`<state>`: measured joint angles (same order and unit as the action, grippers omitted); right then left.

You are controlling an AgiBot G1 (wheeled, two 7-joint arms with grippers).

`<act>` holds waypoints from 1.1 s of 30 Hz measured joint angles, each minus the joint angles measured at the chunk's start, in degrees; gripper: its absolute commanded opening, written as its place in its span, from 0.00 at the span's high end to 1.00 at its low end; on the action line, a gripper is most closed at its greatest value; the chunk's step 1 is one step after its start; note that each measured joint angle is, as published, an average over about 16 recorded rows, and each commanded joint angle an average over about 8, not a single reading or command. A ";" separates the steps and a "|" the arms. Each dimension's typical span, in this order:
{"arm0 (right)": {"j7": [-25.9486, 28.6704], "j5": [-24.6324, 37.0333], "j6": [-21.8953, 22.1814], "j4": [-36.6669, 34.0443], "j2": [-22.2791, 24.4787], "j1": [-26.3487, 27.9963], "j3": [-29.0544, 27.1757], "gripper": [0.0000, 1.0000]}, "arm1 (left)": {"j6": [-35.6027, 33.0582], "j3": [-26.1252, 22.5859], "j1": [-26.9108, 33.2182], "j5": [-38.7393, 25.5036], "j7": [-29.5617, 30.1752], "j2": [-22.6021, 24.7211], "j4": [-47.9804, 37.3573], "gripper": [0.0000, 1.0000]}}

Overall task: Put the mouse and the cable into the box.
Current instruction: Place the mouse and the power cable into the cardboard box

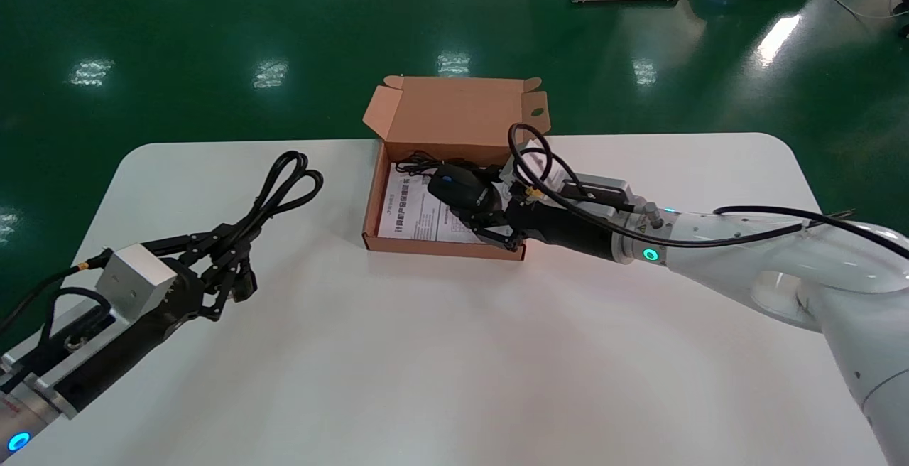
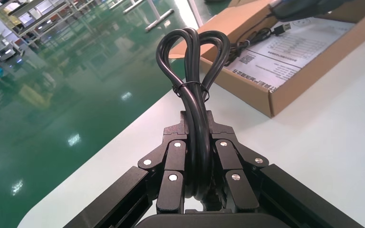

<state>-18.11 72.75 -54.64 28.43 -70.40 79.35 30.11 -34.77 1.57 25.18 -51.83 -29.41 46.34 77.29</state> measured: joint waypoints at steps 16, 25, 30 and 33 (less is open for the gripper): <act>-6.58 -2.47 -1.96 -8.65 -1.68 2.53 -1.80 0.00 | -5.33 -3.67 5.00 -4.85 -3.57 -2.73 -0.56 1.00; -7.71 -4.37 -2.32 -10.73 2.21 4.40 -3.67 0.00 | -9.13 -9.95 13.50 -10.13 -6.81 1.64 -3.28 1.00; -7.38 -5.33 -2.11 -11.16 4.98 5.41 -4.70 0.00 | -9.86 -13.33 20.10 -13.23 -9.67 6.64 -7.45 1.00; -7.03 -5.66 -1.87 -11.28 6.15 5.87 -5.08 0.00 | -9.89 -15.03 24.35 -14.88 -11.87 10.18 -11.22 1.00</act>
<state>-25.14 67.09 -56.51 17.15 -64.25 85.22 25.03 -44.66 -13.45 49.53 -66.71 -41.28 56.52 66.06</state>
